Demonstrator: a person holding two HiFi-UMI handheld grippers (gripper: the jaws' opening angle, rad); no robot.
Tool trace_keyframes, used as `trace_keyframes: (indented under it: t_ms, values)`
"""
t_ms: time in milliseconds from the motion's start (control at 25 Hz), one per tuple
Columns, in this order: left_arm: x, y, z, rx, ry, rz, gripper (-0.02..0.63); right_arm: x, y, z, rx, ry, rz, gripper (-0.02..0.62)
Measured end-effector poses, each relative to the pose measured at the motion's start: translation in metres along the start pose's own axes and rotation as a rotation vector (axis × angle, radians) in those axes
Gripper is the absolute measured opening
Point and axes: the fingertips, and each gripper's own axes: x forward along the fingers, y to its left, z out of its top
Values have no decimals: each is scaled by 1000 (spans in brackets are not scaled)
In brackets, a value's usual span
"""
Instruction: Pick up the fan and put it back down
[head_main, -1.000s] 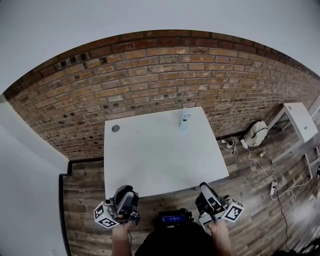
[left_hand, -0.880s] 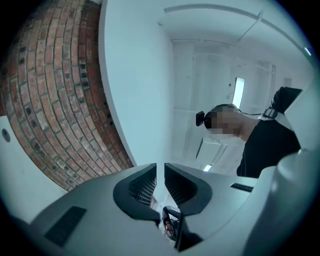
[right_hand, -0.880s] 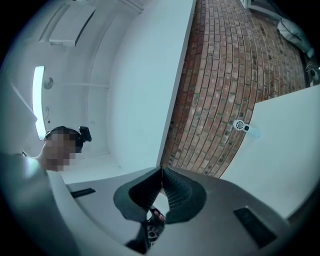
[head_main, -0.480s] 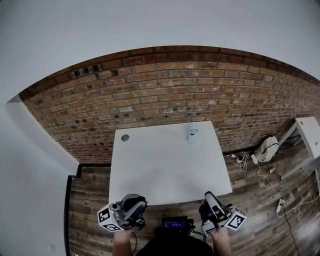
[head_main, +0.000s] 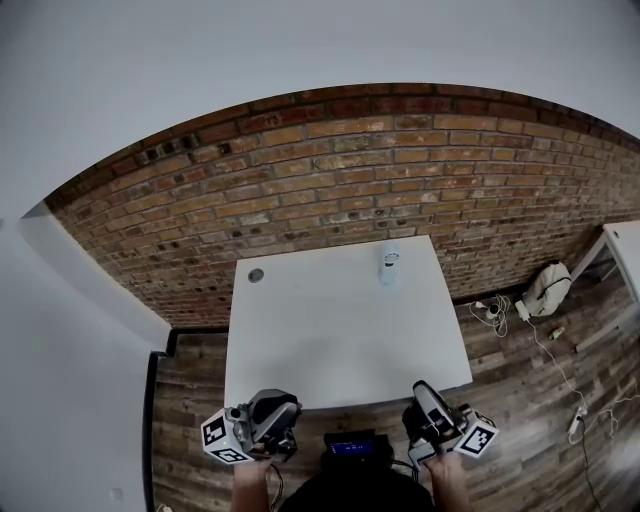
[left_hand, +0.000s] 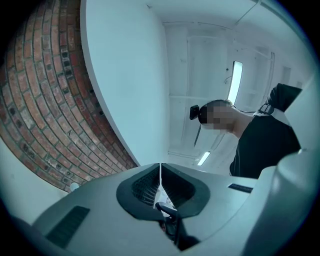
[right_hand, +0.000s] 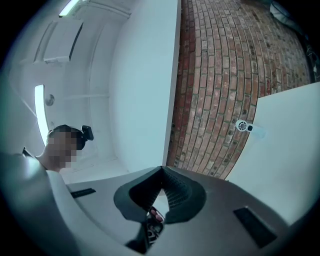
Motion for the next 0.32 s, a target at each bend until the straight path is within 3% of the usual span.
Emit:
trace_keyframes:
  t_ms: [320]
  values:
    - [5,0,1,-2,11,-13,15,6,5,-2,-5,4,11,6]
